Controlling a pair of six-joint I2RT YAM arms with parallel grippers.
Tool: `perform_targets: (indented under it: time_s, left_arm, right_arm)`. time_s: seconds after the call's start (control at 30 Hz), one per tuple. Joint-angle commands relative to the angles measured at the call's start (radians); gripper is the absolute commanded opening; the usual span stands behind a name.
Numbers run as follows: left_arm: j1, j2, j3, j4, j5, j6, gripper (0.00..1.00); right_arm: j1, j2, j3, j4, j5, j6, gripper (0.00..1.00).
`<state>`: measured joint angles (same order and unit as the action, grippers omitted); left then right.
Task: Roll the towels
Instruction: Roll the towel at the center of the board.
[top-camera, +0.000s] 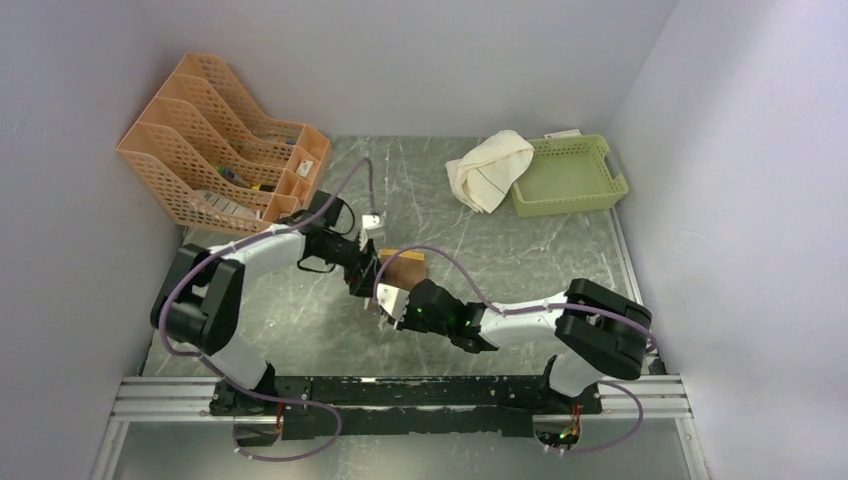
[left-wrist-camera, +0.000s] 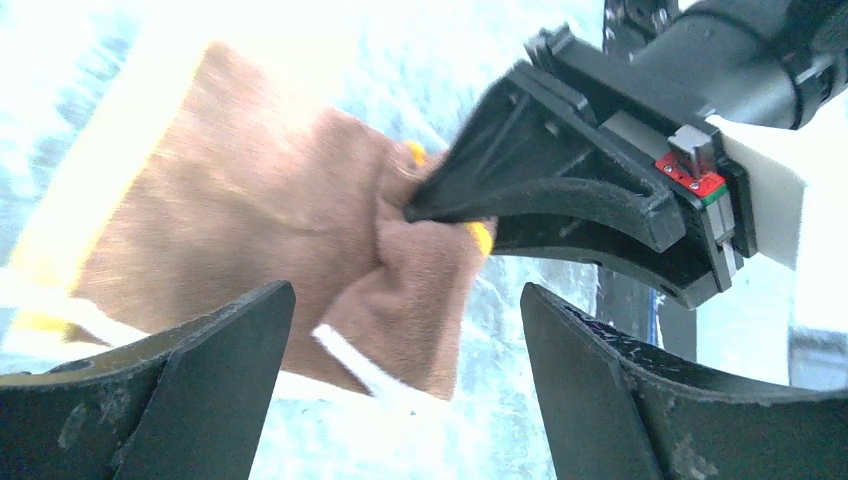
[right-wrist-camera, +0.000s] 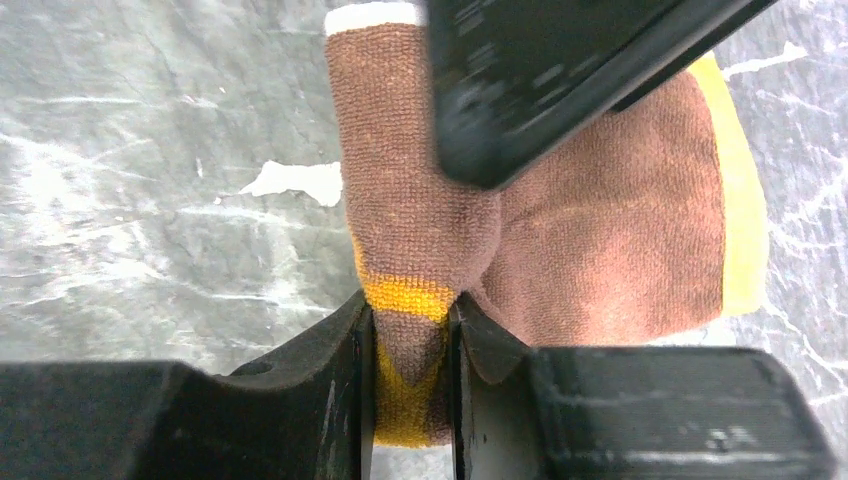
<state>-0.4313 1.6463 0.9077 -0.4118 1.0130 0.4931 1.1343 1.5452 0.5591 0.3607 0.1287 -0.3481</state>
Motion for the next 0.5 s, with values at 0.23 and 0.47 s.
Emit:
perform_targets:
  time_s: [0.23, 0.47]
  left_arm:
    - [0.111, -0.303, -0.119, 0.263, -0.003, -0.119, 0.96]
    - [0.111, -0.521, -0.272, 0.367, -0.037, -0.074, 0.96]
  right_arm:
    - [-0.163, -0.121, 0.021, -0.080, -0.518, 0.095, 0.25]
    - [-0.368, 0.035, 0.188, -0.273, -0.961, 0.148, 0.29]
